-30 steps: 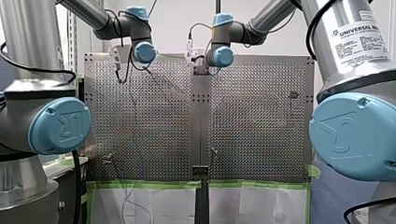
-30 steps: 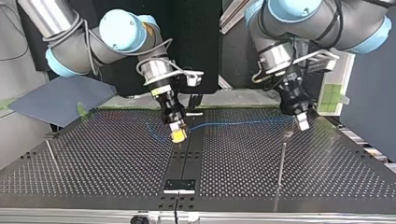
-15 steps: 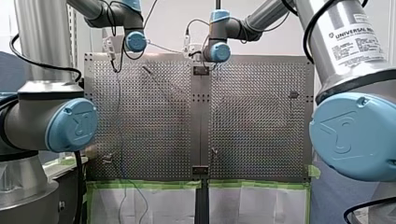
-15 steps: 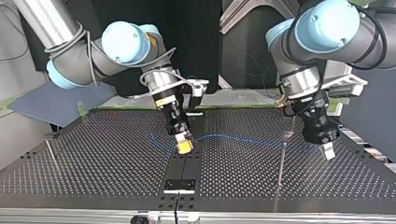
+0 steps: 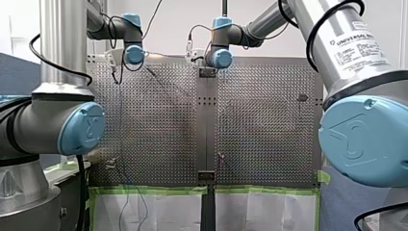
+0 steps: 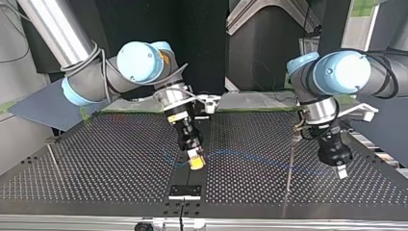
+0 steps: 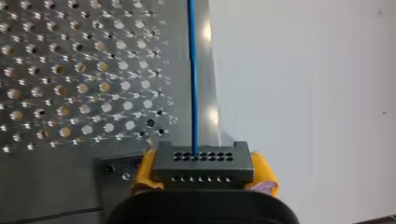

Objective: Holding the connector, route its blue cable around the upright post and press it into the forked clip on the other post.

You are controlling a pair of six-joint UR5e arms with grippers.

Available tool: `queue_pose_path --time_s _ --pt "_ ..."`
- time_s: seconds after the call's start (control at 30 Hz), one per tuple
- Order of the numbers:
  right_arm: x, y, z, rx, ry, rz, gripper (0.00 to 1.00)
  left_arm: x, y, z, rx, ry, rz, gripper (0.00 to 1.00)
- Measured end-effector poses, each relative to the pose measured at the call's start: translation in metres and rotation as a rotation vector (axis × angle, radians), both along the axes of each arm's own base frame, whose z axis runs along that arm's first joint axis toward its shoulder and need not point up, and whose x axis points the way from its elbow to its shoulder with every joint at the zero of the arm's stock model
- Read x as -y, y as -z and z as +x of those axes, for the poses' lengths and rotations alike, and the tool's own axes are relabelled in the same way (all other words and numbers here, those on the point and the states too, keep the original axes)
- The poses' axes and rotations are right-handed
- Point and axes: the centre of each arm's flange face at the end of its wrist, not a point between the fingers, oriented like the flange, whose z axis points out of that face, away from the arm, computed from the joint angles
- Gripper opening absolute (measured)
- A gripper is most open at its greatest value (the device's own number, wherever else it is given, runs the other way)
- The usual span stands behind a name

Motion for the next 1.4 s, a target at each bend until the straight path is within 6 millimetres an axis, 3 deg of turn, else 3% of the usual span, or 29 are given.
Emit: queue_pose_path --time_s 0.33,0.8,1.0,1.2,1.27,1.4 --pt "0.012 0.021 0.006 -0.008 0.004 0.011 0.00 -0.026 0.027 0.027 -0.042 0.014 0.015 0.11" --pt "0.018 0.040 0.012 -0.017 0.004 0.022 0.00 -0.012 0.086 0.061 -0.141 0.151 0.038 0.14" --pt "0.019 0.047 0.013 -0.031 0.010 0.035 0.00 -0.009 0.095 0.066 -0.141 0.212 0.005 0.14" --pt "0.019 0.071 0.018 -0.070 0.009 0.071 0.00 -0.004 0.099 0.066 -0.143 0.264 -0.011 0.19" --pt "0.019 0.082 0.020 -0.090 0.010 0.088 0.00 -0.003 0.102 0.065 -0.143 0.272 -0.018 0.33" --pt "0.018 0.105 0.023 -0.138 0.015 0.123 0.00 -0.003 0.111 0.062 -0.137 0.277 -0.044 0.40"
